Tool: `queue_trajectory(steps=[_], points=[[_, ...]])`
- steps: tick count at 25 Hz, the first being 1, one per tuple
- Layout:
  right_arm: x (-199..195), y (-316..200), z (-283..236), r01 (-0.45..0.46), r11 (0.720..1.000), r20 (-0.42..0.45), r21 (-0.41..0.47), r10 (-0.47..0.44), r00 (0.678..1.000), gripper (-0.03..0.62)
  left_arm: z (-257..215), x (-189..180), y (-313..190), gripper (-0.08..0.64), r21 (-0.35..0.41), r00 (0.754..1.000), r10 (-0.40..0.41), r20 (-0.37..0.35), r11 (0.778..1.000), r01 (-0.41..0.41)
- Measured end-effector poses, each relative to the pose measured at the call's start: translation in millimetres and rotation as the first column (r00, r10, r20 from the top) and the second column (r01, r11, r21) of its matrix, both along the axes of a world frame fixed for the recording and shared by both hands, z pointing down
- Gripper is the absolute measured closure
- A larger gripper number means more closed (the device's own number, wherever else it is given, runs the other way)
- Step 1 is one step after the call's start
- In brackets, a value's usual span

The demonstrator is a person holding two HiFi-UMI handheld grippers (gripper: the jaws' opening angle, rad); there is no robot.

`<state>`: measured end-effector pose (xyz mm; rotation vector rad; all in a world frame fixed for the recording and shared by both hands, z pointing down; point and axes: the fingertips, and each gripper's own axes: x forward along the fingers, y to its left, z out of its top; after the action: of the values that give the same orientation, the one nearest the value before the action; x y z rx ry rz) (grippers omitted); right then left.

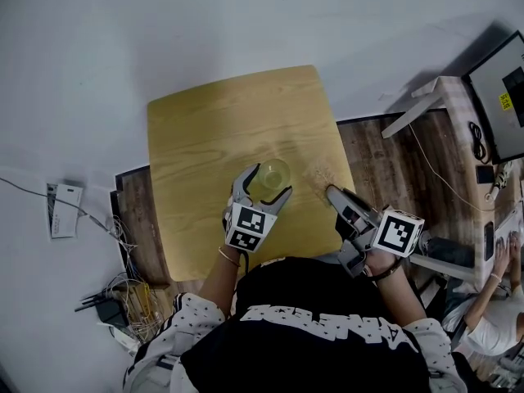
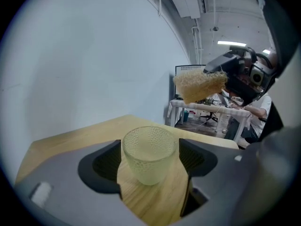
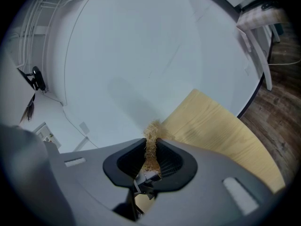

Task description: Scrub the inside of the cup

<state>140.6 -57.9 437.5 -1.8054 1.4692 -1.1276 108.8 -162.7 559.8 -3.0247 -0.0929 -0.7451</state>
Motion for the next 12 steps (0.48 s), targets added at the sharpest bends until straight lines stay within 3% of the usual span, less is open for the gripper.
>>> queue_trajectory(steps=[9, 12], points=[[3.8, -3.5, -5.2, 0.037, 0.998, -0.017, 0.041, -0.037, 0.999, 0.518, -39.5, -8.4, -1.4, 0.181, 0.040, 0.993, -0.084, -0.086, 0.995, 0.087], [6.2, -8.2, -9.2, 0.049, 0.997, -0.027, 0.060, -0.047, 0.999, 0.518, -59.0, -10.2, -7.4, 0.222, 0.046, 0.983, -0.133, -0.123, 0.989, 0.139]])
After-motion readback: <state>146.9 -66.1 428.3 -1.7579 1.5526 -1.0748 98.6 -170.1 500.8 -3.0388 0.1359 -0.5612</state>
